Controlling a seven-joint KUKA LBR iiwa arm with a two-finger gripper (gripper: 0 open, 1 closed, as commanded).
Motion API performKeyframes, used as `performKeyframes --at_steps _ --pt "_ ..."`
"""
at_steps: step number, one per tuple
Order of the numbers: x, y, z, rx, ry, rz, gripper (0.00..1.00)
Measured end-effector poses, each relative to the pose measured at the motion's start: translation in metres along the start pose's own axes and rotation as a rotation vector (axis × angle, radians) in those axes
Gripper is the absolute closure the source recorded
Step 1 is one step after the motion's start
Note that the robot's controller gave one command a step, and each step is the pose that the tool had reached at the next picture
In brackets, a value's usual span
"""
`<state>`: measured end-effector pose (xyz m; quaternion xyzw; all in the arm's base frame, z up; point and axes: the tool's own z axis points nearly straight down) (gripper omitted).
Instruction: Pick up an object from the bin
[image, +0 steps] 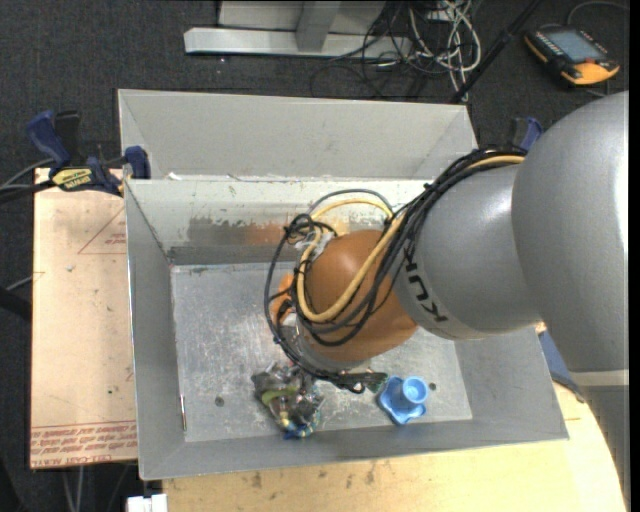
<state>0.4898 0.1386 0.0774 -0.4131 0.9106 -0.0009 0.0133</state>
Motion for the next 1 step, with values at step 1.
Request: performKeyframes --at_steps 1 --pt "-0.0137 -0.0043 -0.1324 -0.013 0.018 -0.121 1.00"
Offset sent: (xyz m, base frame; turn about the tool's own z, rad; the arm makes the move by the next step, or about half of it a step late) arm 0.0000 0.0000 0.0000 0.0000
